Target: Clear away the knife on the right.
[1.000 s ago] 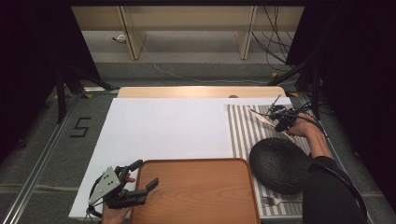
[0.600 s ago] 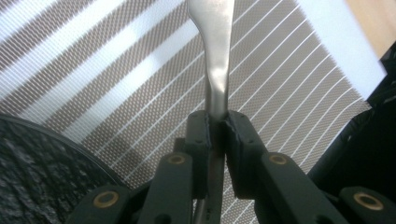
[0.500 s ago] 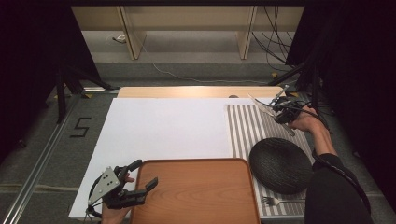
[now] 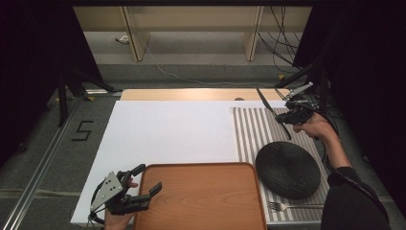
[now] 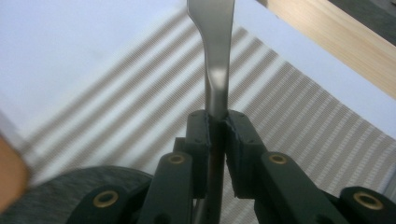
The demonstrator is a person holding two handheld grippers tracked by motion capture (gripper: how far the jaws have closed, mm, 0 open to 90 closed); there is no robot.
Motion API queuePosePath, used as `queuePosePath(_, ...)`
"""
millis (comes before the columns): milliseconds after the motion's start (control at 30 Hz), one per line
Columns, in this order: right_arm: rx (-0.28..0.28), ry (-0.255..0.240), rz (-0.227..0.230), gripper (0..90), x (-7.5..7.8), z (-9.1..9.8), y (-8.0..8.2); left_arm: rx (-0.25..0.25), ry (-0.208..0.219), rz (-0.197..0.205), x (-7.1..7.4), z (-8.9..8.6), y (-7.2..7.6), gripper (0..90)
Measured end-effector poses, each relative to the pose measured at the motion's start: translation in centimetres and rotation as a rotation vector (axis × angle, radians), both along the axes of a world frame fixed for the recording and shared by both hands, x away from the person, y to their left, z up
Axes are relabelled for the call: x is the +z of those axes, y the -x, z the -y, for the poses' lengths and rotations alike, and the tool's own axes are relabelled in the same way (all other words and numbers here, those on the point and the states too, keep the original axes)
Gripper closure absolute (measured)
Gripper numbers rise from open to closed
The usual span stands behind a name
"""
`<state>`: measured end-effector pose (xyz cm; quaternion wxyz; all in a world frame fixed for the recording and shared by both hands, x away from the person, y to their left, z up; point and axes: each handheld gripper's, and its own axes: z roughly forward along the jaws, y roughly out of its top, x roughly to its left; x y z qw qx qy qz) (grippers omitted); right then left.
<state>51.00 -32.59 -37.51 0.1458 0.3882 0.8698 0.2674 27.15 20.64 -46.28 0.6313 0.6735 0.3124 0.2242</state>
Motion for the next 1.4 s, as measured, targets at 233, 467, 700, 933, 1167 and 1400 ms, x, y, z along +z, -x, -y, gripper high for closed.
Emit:
queuePosePath(233,0.017,-0.228,-0.004,80.7,0.2,-0.3,2.4,0.006,0.002,0.012,0.0,0.0,0.1,17.3)
queuePosePath(467,0.052,-0.33,0.0,80.7,-0.5,-1.4,5.0,0.0,-0.006,0.013,-0.1,0.1,0.1,17.2)
queuePosePath(700,0.097,-0.408,0.016,80.8,-1.1,-3.1,7.6,-0.012,0.003,0.024,-0.1,0.1,0.1,16.0)
queuePosePath(933,0.13,-0.447,-0.002,80.7,-1.2,-4.8,8.9,-0.051,0.003,0.052,0.1,0.2,0.5,16.0)
queuePosePath(1167,0.157,-0.468,-0.027,80.7,-1.6,-6.6,10.4,-0.045,0.007,0.047,0.0,0.0,0.4,15.9)
queuePosePath(1400,0.167,-0.459,-0.039,80.7,-2.0,-7.5,11.2,-0.04,0.006,0.046,0.1,0.0,0.5,15.9)
